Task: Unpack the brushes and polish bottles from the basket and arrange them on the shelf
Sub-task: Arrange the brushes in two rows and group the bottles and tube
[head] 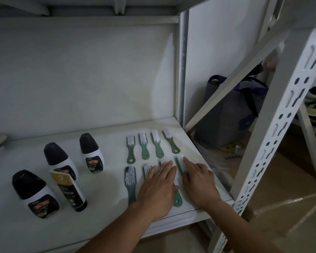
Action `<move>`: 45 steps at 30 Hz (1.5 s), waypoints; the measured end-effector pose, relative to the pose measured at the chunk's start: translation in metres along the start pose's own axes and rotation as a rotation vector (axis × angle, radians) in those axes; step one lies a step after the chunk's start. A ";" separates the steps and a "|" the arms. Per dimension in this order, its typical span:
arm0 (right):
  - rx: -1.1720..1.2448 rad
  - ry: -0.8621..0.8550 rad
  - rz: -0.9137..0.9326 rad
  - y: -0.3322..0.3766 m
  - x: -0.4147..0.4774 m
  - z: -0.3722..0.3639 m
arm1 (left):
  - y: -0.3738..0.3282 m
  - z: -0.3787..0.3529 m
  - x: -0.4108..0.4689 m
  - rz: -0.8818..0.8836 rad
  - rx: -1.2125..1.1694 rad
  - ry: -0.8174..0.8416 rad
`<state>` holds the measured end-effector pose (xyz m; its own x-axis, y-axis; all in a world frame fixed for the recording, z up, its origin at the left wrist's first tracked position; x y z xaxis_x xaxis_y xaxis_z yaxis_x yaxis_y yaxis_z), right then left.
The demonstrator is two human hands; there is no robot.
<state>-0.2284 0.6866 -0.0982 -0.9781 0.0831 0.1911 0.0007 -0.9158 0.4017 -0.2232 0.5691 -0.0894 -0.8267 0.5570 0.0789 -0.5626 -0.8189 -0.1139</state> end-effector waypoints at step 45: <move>-0.033 -0.177 0.317 0.071 -0.109 0.015 | 0.051 0.023 -0.126 0.164 -0.446 -0.307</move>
<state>-0.1186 0.6188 -0.0769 -0.8794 -0.1428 0.4542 0.2881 -0.9191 0.2689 -0.1474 0.4543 -0.0821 -0.9025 0.3071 0.3019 -0.4281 -0.7160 -0.5514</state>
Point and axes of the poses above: each hand's wrist, its own x-axis towards the middle knuckle, its own z-axis out of the back of the hand, y = z × x, the point moved 9 cm from there along x, towards the middle knuckle, and after that the axes turned 1 degree about -y, right-handed, at the moved point
